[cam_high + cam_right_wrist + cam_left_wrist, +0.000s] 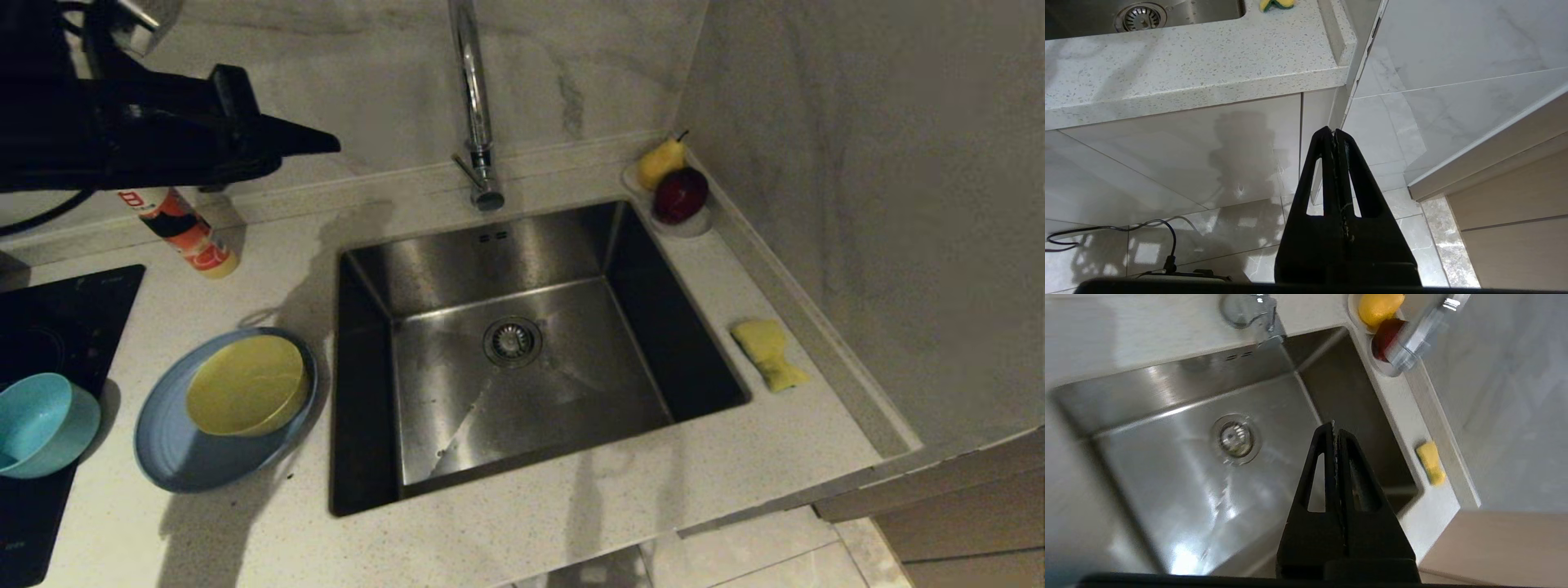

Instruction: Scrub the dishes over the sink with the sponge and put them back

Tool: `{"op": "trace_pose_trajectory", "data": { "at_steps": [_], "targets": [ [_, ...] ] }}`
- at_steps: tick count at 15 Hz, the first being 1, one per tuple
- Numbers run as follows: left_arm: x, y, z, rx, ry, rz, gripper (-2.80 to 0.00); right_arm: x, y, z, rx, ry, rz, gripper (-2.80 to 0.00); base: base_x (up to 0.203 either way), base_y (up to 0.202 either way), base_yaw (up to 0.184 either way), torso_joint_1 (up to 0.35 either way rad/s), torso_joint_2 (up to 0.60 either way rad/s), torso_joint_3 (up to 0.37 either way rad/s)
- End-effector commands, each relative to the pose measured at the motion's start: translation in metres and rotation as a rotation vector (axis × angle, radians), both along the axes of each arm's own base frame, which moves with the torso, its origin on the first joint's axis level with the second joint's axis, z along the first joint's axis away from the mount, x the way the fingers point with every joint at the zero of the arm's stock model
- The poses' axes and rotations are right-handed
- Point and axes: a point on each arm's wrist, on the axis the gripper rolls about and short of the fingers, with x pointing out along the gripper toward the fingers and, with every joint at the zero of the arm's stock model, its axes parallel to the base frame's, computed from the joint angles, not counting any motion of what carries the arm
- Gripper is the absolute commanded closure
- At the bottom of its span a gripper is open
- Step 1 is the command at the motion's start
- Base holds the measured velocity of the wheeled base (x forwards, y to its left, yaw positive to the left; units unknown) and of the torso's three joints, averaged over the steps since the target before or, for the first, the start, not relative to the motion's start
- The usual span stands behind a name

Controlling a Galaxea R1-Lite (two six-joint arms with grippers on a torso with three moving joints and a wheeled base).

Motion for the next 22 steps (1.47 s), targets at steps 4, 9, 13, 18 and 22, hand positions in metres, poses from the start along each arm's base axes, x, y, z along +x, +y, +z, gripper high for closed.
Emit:
{"op": "trace_pose_trajectory", "data": {
  "at_steps": [4, 9, 13, 18, 22],
  "targets": [
    [0.094, -0.027, -0.034, -0.13, 0.023, -0.026, 0.0, 0.0, 0.0, 0.0, -0.001, -0.002, 0.001, 0.0, 0.0, 0.0, 0.0, 0.0, 0.0, 0.0],
    [0.123, -0.036, -0.044, -0.15, -0.051, 0.006, 0.0, 0.0, 0.0, 0.0, -0.001, -0.002, 0.001, 0.0, 0.0, 0.0, 0.0, 0.0, 0.0, 0.0],
    [0.131, -0.045, -0.05, -0.15, -0.105, -0.012, 0.0, 0.0, 0.0, 0.0, -0.001, -0.002, 0.001, 0.0, 0.0, 0.0, 0.0, 0.0, 0.0, 0.0],
    [0.144, -0.066, -0.068, -0.094, -0.151, 0.017, 0.0, 0.0, 0.0, 0.0, -0.001, -0.002, 0.001, 0.0, 0.0, 0.0, 0.0, 0.0, 0.0, 0.0],
    [0.152, -0.072, -0.079, -0.079, -0.176, 0.073, 0.0, 0.0, 0.0, 0.0, -0.001, -0.002, 0.001, 0.0, 0.0, 0.0, 0.0, 0.0, 0.0, 0.0]
  ]
}}
